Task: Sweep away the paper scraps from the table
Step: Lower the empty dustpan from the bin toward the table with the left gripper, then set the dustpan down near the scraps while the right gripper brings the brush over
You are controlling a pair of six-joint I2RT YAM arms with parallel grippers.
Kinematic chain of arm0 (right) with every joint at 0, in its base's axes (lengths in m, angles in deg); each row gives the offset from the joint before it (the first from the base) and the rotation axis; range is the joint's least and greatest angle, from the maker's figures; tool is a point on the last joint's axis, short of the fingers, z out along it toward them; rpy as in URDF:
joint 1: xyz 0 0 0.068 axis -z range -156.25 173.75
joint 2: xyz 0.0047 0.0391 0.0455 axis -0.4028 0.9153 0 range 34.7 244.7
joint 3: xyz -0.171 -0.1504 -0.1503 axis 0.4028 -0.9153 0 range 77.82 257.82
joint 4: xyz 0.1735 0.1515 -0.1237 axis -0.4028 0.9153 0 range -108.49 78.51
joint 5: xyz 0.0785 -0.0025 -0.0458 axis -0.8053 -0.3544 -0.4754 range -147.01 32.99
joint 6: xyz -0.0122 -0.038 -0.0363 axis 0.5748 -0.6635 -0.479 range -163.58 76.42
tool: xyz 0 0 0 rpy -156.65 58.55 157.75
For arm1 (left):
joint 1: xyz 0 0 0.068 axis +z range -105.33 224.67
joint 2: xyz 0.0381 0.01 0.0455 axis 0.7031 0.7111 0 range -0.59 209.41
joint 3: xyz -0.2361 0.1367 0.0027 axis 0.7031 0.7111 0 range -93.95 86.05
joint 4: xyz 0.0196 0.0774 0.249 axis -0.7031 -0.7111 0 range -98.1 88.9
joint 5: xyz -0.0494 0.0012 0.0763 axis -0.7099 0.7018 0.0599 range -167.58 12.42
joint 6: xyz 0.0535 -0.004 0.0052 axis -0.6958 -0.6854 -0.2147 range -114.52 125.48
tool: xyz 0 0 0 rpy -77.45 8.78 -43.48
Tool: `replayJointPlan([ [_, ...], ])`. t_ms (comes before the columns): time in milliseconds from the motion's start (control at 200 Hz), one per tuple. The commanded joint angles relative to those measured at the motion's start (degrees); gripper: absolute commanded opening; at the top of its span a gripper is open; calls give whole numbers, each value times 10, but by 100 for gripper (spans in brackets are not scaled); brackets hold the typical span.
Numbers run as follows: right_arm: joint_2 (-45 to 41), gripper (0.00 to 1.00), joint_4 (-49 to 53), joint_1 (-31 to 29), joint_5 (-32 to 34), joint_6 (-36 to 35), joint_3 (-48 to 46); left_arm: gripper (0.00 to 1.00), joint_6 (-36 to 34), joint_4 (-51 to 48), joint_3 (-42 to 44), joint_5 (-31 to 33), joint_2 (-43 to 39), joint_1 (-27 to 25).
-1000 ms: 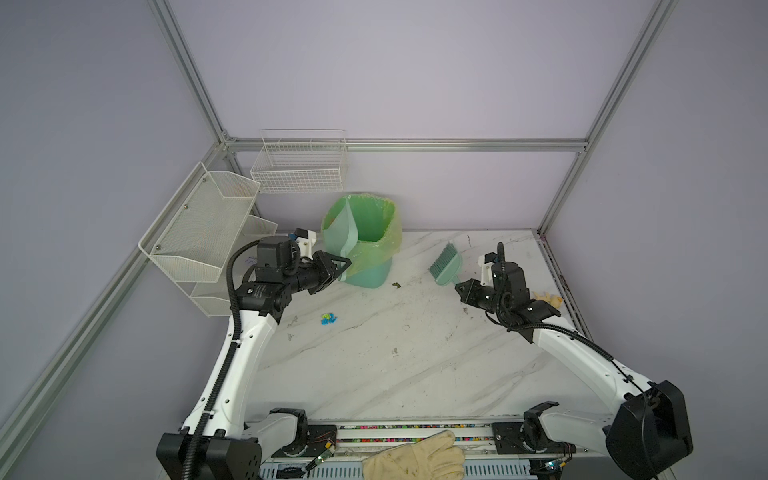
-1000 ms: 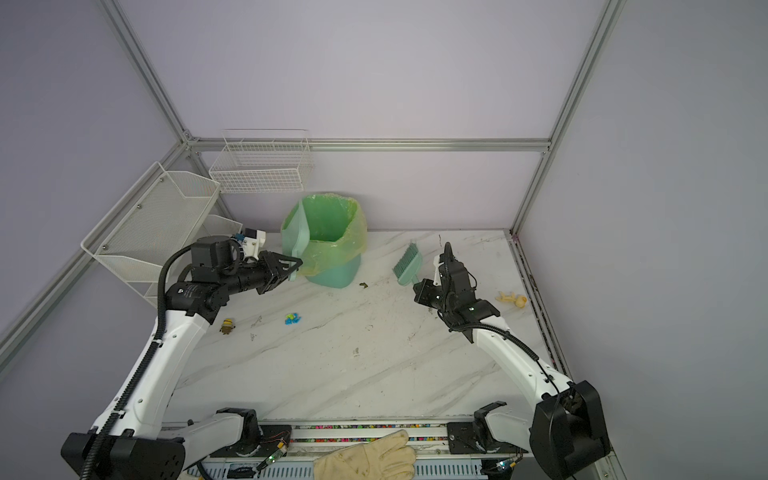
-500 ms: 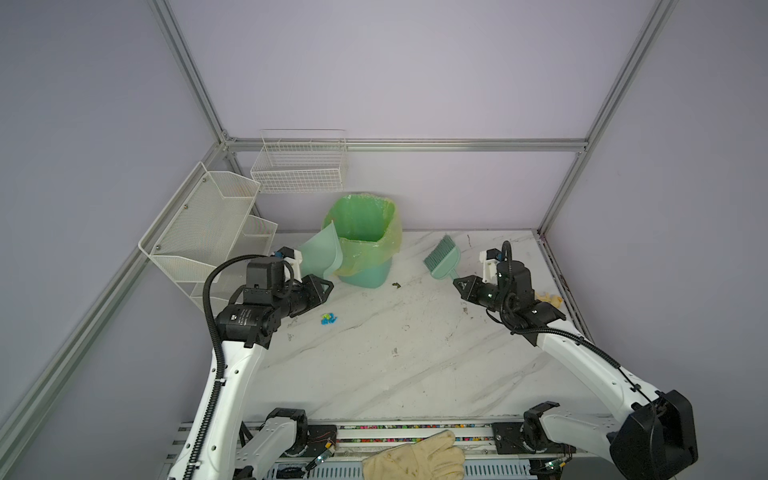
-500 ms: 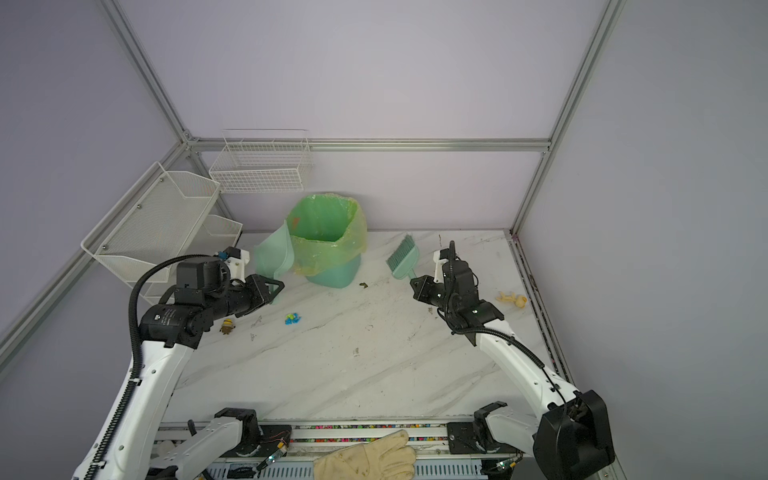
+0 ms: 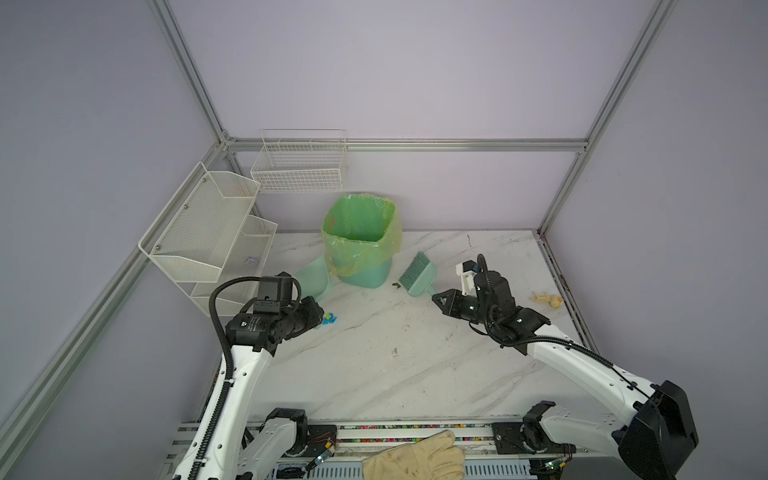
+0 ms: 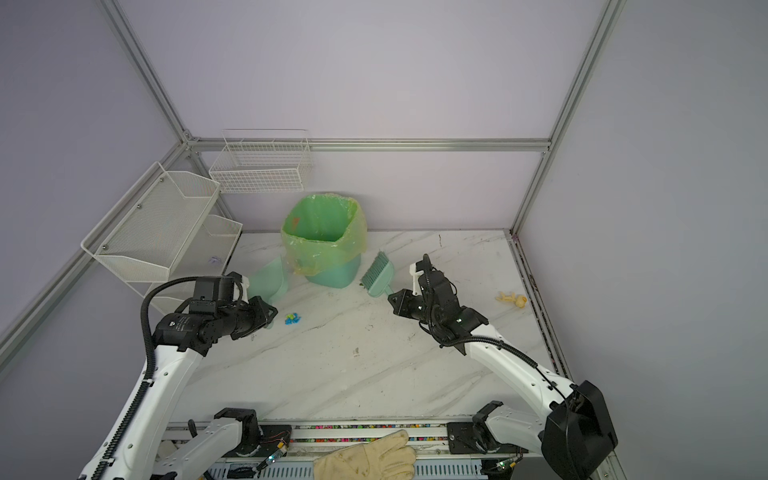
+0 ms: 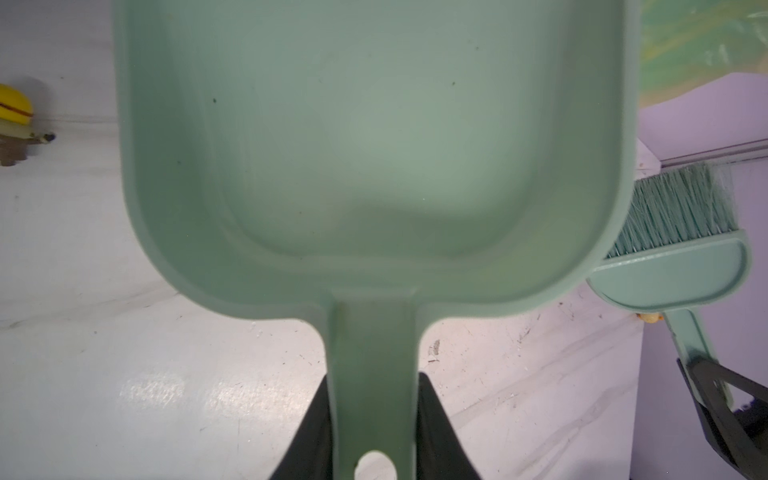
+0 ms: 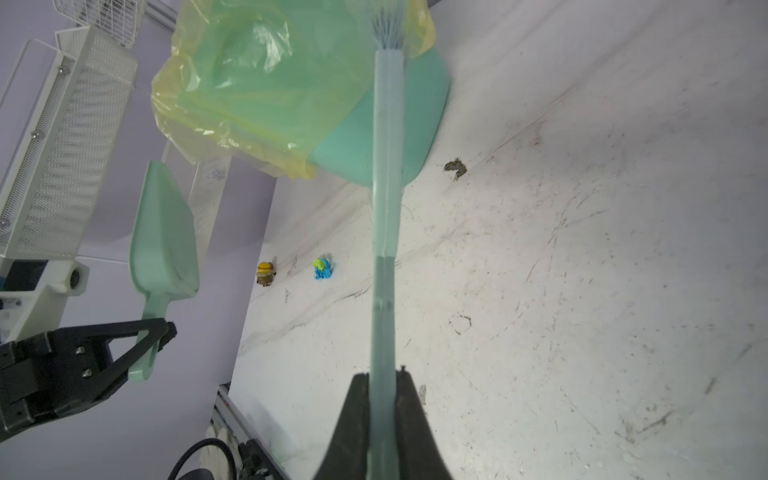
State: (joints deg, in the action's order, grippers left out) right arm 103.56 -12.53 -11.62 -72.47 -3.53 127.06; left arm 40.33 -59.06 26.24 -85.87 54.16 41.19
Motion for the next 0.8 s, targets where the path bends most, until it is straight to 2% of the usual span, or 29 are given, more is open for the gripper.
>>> replayJointPlan([
  [0,20,0,-25,-20,5,24,0,0,0,-6,28,62,-3,6],
  [355,95,0,-63,-80,-22,59,17,0,-12,-3,69,114,9,14],
  [585,164,0,-96,-140,-20,73,55,0,-23,-1,67,114,21,26],
  [795,215,0,-108,-169,-24,73,114,0,-33,-4,61,111,35,48],
])
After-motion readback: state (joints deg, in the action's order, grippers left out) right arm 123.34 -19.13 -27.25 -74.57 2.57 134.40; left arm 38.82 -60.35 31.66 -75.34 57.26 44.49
